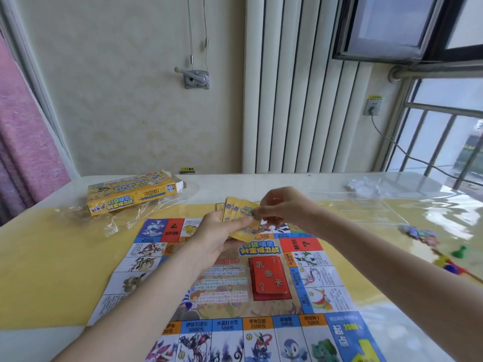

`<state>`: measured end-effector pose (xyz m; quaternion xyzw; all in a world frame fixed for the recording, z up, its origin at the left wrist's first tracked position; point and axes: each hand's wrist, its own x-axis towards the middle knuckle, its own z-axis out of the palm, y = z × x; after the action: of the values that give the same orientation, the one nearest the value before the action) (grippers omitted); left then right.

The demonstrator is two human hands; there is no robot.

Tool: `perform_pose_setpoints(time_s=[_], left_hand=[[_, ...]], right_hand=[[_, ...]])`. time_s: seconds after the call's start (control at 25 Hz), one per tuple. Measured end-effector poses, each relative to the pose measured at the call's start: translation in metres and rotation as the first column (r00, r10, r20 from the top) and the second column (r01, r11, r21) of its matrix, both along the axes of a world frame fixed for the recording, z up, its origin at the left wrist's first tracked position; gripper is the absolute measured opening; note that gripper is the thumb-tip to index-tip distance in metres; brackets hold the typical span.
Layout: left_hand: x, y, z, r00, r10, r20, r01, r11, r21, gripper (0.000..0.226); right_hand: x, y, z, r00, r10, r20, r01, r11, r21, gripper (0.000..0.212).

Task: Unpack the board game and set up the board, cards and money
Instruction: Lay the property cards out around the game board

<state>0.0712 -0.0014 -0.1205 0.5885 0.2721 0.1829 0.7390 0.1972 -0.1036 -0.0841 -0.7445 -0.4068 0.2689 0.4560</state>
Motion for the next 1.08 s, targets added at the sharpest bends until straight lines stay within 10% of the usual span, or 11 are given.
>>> perform_pose_setpoints(time_s=[0.12, 0.28, 0.48, 0.64, 0.84, 0.96, 1.08], left_hand=[[-0.013, -0.014, 0.003, 0.999, -0.028, 0.026, 0.031, 0.994, -0.106, 0.062], [-0.028, -0.02, 0.005, 1.0, 0.002, -0.006, -0.003, 0.988, -0.156, 0.038], [-0.039, -0.034, 0.015, 1.0, -0.011, 0.017, 0.015, 0.975, -0.22, 0.021], [-0.043, -0.038, 0.022, 0.999, 0.004, 0.039, 0.001, 0.989, -0.145, 0.011], [-0.049, -0.033, 0.018, 0.998, 0.038, 0.051, -0.034, 0.996, -0.077, 0.013], [-0.047, -0.038, 0.021, 0.997, 0.034, 0.062, -0.032, 0.999, -0.04, 0.009], [-0.041, -0.046, 0.023, 0.996, 0.042, 0.073, -0.042, 0.999, 0.006, 0.009]], right_hand=[[-0.014, -0.029, 0.003, 0.996, -0.019, -0.089, 0.02, 1.0, 0.007, 0.012], [-0.019, -0.053, 0.007, 0.96, -0.272, 0.066, 0.251, 0.941, 0.228, 0.011], [-0.047, -0.066, -0.006, 0.526, -0.215, 0.823, -0.1, 0.945, 0.31, 0.003], [-0.052, -0.069, -0.022, 0.397, 0.003, 0.918, -0.258, 0.96, 0.108, 0.011], [-0.05, -0.075, -0.009, 0.68, -0.066, 0.73, -0.117, 0.973, 0.198, 0.013], [-0.048, -0.072, 0.0, 0.93, -0.18, 0.32, 0.125, 0.975, 0.185, 0.013], [-0.053, -0.068, 0.001, 0.978, -0.133, -0.161, 0.145, 0.987, 0.07, 0.013]])
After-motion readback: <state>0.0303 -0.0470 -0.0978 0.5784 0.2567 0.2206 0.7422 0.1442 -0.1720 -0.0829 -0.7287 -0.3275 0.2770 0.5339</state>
